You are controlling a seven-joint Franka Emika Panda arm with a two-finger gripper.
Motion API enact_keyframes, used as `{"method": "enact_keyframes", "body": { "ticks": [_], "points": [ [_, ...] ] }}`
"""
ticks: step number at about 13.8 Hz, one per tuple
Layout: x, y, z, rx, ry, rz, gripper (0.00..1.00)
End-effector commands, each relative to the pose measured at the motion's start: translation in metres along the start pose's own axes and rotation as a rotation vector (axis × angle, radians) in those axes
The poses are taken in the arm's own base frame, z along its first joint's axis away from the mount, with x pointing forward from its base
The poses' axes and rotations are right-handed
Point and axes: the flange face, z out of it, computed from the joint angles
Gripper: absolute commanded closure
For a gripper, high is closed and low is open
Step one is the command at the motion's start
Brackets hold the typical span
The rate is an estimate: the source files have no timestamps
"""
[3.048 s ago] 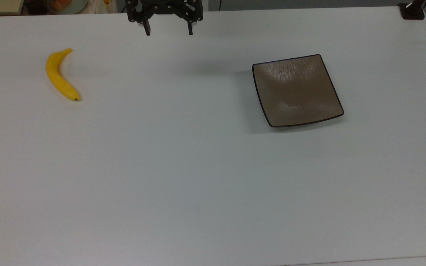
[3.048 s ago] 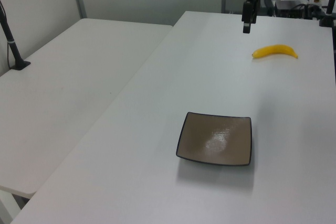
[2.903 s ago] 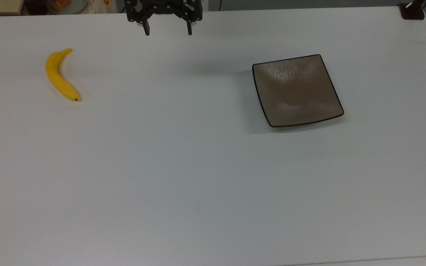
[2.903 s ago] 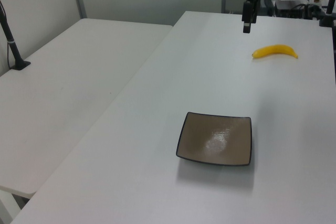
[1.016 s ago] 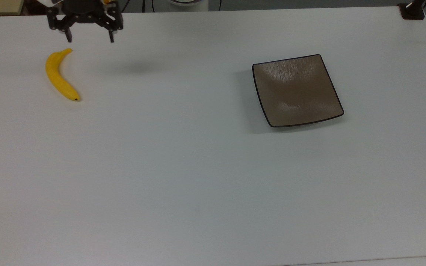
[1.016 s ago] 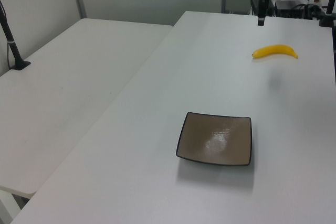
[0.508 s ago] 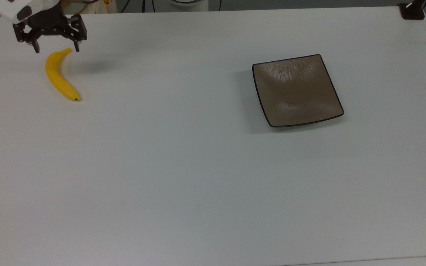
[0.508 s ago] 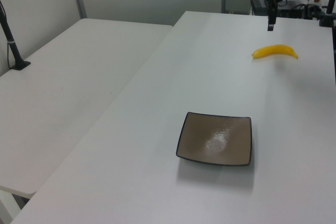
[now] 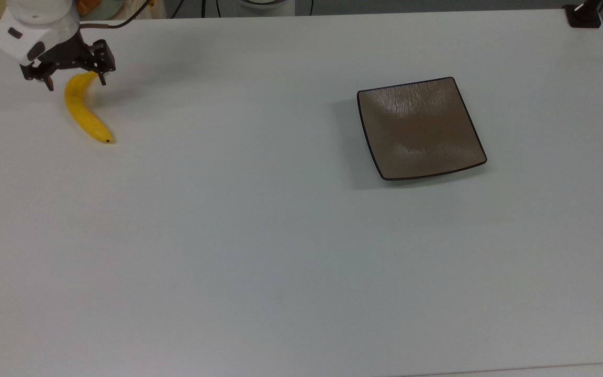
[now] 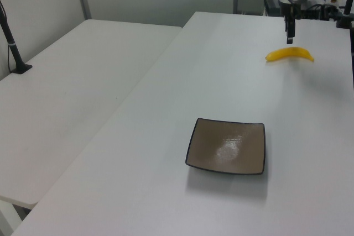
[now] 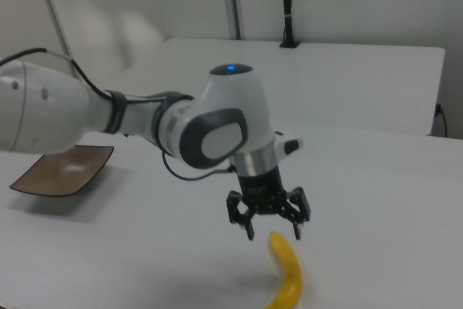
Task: Bananas placed on a ceramic plate
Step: 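Lower the gripper and close it around the banana's middle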
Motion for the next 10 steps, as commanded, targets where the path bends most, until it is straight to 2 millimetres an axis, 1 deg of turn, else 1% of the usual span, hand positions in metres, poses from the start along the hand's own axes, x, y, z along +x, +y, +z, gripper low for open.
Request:
{"method": "enact_keyframes", "body": {
  "ticks": [1, 4, 5, 6, 7, 8, 9, 10],
  "points": [
    [-0.005, 0.013, 0.041, -0.018, -0.018, -0.046, 0.0],
    [-0.008, 0.021, 0.061, -0.025, -0.026, -0.044, 0.0],
    [-0.007, 0.021, 0.065, -0.026, -0.026, -0.046, 0.0],
    [-0.006, 0.02, 0.072, -0.027, -0.03, -0.048, 0.1],
    [-0.005, 0.02, 0.075, -0.025, -0.034, -0.049, 0.24],
    [-0.006, 0.02, 0.076, -0.023, -0.035, -0.047, 0.43],
    [-0.006, 0.02, 0.08, -0.017, -0.04, -0.049, 0.64],
    [-0.006, 0.019, 0.082, -0.015, -0.042, -0.072, 0.78]
  ]
}}
